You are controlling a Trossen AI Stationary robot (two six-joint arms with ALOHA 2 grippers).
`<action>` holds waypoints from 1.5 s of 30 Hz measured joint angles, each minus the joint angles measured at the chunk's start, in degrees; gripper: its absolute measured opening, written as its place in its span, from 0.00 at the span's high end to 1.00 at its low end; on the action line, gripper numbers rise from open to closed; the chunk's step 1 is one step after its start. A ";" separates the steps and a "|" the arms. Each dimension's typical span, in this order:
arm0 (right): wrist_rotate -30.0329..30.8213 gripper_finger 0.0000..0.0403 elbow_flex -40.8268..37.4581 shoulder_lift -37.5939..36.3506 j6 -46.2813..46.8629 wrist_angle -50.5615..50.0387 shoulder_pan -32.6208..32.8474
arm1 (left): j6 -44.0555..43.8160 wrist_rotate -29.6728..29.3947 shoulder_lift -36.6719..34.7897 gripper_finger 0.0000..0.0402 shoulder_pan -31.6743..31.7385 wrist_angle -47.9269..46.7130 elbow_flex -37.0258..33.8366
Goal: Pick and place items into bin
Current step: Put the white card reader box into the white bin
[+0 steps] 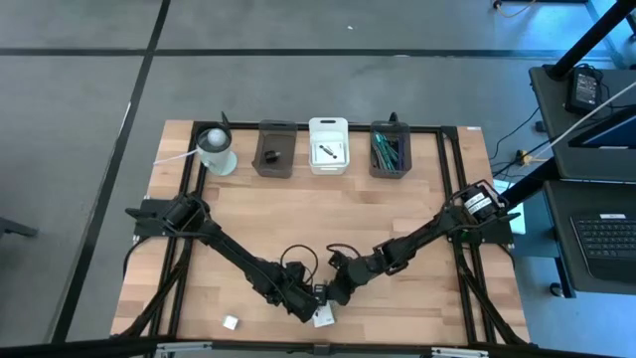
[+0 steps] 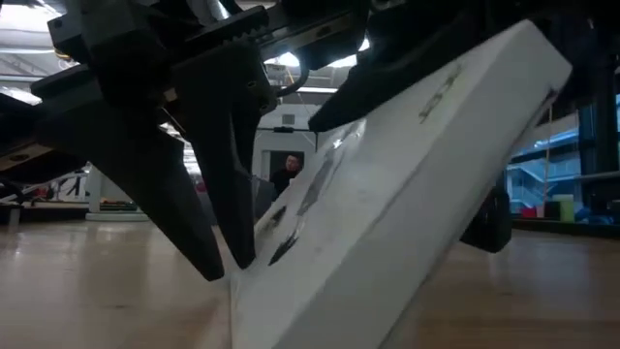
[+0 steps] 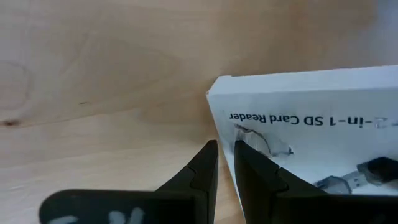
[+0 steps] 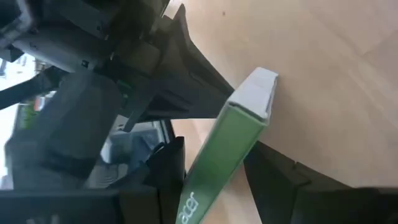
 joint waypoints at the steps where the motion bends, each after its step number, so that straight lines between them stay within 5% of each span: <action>1: -0.68 0.59 0.00 0.19 0.36 0.25 -0.03 | 0.00 0.04 0.00 0.88 0.00 0.04 0.00; 6: -3.42 0.64 0.15 0.45 1.25 -4.45 0.10 | 0.01 -0.19 0.07 0.88 0.07 0.79 0.02; 12: -4.50 0.89 0.17 0.36 2.17 -5.48 -0.03 | 3.54 -0.55 0.09 0.88 0.02 2.39 -0.09; 18: -6.35 0.89 0.15 0.34 1.38 -5.63 -0.18 | 5.45 -0.51 0.13 0.84 0.00 3.56 -0.07; 28: -10.59 0.89 0.13 0.31 -1.69 -5.74 -0.91 | 10.01 -0.13 -2.56 0.62 0.09 3.93 -0.29; 35: -14.06 0.89 -0.39 -3.42 -6.20 -10.39 -3.53 | 13.35 -9.74 -12.18 0.60 0.53 -7.50 -0.25; 45: -11.60 0.89 -0.44 -14.52 -14.01 -21.56 -15.81 | 45.12 -14.25 -27.84 0.68 4.43 -30.12 -0.15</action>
